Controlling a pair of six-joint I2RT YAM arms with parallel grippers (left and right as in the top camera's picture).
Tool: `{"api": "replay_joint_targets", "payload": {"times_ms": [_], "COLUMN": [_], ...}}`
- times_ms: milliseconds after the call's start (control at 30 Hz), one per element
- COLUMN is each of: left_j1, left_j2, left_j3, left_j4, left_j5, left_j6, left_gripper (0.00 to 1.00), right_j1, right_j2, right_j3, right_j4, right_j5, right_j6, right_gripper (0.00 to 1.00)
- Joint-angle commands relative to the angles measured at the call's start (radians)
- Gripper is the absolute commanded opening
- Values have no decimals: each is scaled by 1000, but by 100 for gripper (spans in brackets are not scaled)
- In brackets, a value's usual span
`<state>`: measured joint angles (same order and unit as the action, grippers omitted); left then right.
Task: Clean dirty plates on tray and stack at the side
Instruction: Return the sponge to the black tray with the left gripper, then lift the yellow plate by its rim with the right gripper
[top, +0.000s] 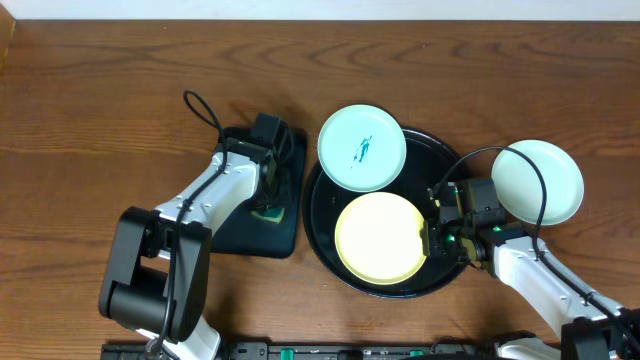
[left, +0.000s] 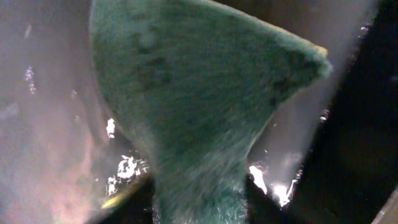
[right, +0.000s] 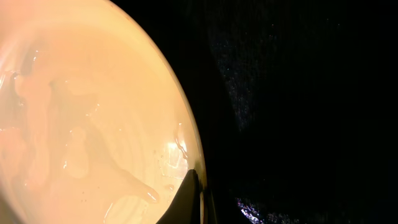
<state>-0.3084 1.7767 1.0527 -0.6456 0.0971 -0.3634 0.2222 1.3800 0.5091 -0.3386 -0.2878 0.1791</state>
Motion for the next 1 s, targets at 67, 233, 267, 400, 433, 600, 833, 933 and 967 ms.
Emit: {"api": "replay_joint_targets", "payload": {"times_ms": [67,233,267,400,433,600,833,933,967], "left_j1": [-2,-1,-1,-2,-2,-2,-2,-2,-2], "left_j2": [23,-11,-24,-98,-110,-114,-114,-114,-114], "left_j3": [-21,-17,-14,-8,-8,-8,-15,-18,-18], "left_j4": [-20,-39,-42,-54,-60,-92,-95,-98,-98], "left_j5": [15,15,15,15,16,16,16,16,16], "left_j6": [3,4,4,4,4,4,3,4,4], "left_gripper": [8,7,7,67,68,70,72,72,71], "right_j1": [6,6,6,6,6,6,6,6,6], "right_j2": [8,8,8,8,8,8,8,8,7], "right_j3": [-15,-15,-15,-15,-15,-15,-15,-15,-14], "right_j4": [-6,-6,-6,-6,-6,-6,-5,-5,-4], "right_j5": [21,21,21,22,21,21,21,-8,-50], "right_j6": [0,0,0,0,0,0,0,-8,-33], "right_gripper": [2,2,2,2,2,2,1,1,1]}}
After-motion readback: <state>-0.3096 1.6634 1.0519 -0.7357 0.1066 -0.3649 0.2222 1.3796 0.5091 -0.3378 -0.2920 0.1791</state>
